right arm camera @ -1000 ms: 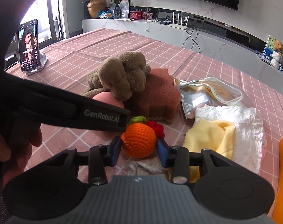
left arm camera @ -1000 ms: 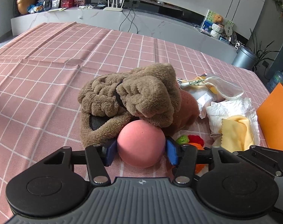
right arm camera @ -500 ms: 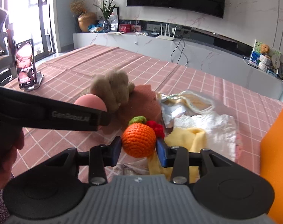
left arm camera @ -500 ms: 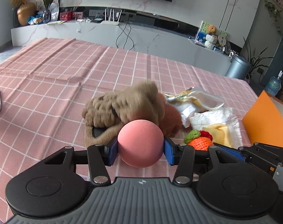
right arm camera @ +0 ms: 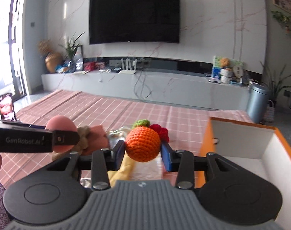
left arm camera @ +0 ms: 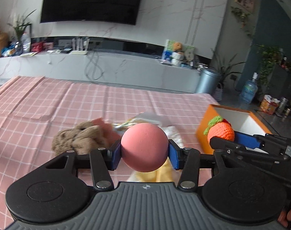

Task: Organize soft objects
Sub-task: 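Carry both balls into the orange box and open both tools to drop them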

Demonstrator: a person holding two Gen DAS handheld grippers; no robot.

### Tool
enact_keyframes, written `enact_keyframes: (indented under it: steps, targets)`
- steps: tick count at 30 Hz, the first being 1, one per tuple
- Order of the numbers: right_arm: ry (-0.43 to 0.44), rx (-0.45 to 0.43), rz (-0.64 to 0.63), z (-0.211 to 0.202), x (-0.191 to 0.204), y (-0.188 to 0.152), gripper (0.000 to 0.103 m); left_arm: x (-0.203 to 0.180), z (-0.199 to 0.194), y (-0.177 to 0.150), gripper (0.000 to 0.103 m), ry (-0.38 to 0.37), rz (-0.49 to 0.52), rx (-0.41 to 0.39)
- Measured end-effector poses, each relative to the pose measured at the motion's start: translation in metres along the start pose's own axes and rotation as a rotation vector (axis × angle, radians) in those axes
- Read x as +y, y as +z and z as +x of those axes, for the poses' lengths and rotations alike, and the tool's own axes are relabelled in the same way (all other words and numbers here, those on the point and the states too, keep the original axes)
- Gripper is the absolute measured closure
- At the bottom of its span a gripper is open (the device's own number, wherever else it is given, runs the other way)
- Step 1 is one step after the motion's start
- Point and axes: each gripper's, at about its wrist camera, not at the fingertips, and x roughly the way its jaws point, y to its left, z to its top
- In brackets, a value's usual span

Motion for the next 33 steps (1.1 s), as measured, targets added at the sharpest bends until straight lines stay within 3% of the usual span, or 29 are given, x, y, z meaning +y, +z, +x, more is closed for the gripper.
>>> enact_keyframes:
  steps: [6,9,15,19,22,28,33]
  targets:
    - [-0.066,0.043,0.095,-0.039,-0.065,-0.001,0.063,-0.068,0.003,0.007,0.047,-0.177,0.147,0.004]
    - [-0.091,0.125,0.115,-0.047,-0.098,-0.006,0.063,-0.110,0.015,0.007,0.047,-0.281,0.248,0.041]
    - [-0.154,0.309,0.035,-0.052,-0.146,-0.028,0.063,-0.189,0.044,0.000,0.046,-0.426,0.479,0.132]
    - [-0.139,0.407,0.041,-0.044,-0.174,-0.033,0.063,-0.222,0.073,-0.002,0.046,-0.445,0.559,0.225]
    - [-0.116,0.478,0.039,-0.032,-0.183,-0.037,0.063,-0.236,0.094,-0.002,0.046,-0.449,0.563,0.325]
    - [-0.081,0.598,0.000,-0.004,-0.196,-0.048,0.062,-0.244,0.124,-0.007,0.045,-0.411,0.632,0.473]
    - [-0.036,0.678,-0.009,0.015,-0.203,-0.051,0.062,-0.249,0.148,-0.009,0.044,-0.425,0.707,0.589]
